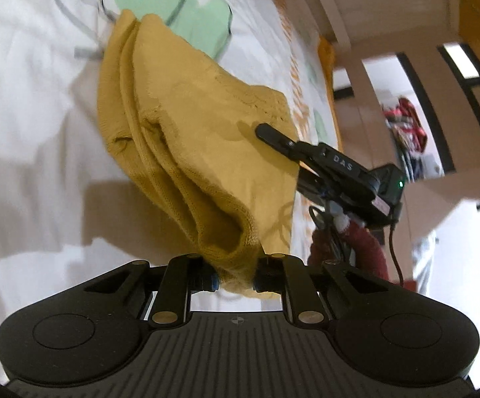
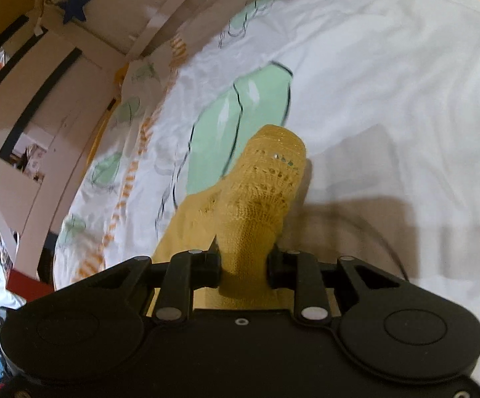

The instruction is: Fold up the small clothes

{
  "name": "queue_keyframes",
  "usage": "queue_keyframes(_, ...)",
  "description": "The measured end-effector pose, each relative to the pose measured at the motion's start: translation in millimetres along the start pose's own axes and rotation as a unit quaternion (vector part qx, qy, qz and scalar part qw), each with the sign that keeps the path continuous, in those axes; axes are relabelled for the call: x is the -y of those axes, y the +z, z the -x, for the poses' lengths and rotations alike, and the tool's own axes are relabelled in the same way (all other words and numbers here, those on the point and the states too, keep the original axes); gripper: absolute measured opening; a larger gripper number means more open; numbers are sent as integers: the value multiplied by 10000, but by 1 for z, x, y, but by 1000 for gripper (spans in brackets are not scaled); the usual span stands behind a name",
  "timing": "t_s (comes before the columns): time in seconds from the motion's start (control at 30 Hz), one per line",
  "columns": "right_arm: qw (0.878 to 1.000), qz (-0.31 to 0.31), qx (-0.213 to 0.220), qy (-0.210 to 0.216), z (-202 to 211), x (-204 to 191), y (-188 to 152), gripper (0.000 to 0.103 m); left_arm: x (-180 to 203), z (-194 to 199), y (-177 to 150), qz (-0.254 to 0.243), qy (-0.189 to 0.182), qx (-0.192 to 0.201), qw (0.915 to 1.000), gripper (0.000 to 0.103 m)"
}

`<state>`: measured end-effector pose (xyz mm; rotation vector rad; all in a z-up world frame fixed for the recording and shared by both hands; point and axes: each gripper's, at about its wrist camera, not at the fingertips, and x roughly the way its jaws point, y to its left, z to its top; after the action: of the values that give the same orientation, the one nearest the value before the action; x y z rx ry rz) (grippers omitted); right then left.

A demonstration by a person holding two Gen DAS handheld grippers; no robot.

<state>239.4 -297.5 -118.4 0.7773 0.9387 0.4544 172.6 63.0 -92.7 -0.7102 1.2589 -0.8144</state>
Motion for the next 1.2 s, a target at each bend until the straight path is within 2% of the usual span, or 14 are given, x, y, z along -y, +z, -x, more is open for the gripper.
queue_keyframes(0.23, 9993, 112, -358, -34, 35, -9, -46, 38, 10, 2, -60, -52, -69, -186, 9998, 16)
queue_keyframes(0.33, 9988, 201, -442, -113, 43, -9, -64, 42, 4, 3, -77, -17, 206, -171, 9996, 16)
queue_keyframes(0.43, 9989, 247, -253, -296, 53, -8, -76, 52, 4, 1, -89, -195, 773, -122, 9967, 17)
queue_keyframes(0.5, 9983, 332, -51, -478, 63, -8, -82, 54, 4, 2, -94, -337, 1163, -141, 9925, 16)
queue_keyframes(0.63, 9974, 374, 331, -519, 81, -11, -92, 63, 17, 15, -98, -732, 1635, 94, 9838, 16)
queue_keyframes(0.73, 9940, 587, 678, -632, 94, -20, -99, 64, 31, 31, -100, -1089, 1799, 371, 9769, 16)
queue_keyframes(0.83, 9893, 769, 1004, -722, 105, -27, -107, 76, 53, 44, -100, -1528, 1729, 735, 9702, 16)
queue_keyframes(0.9, 9847, 931, 1185, -875, 109, -31, -111, 78, 69, 48, -95, -1802, 1727, 1049, 9627, 19)
queue_keyframes(0.93, 9816, 1023, 1275, -984, 110, -33, -114, 81, 78, 48, -91, -1975, 1771, 1244, 9561, 26)
queue_keyframes(0.97, 9793, 1078, 1344, -1062, 111, -34, -115, 88, 86, 46, -89, -2132, 1840, 1432, 9488, 35)
queue_keyframes(1.0, 9778, 1098, 1393, -1117, 111, -34, -116, 92, 93, 40, -87, -2262, 1914, 1619, 9413, 38)
queue_keyframes(1.03, 9767, 1092, 1434, -1162, 111, -33, -117, 100, 98, 35, -82, -2391, 2015, 1818, 9323, 45)
queue_keyframes(1.07, 9758, 1081, 1467, -1208, 110, -32, -117, 103, 102, 28, -76, -2508, 2137, 1995, 9228, 52)
queue_keyframes(1.2, 9722, 1010, 1547, -1441, 105, -30, -117, 103, 105, -8, -56, -2697, 2696, 2331, 8946, 59)
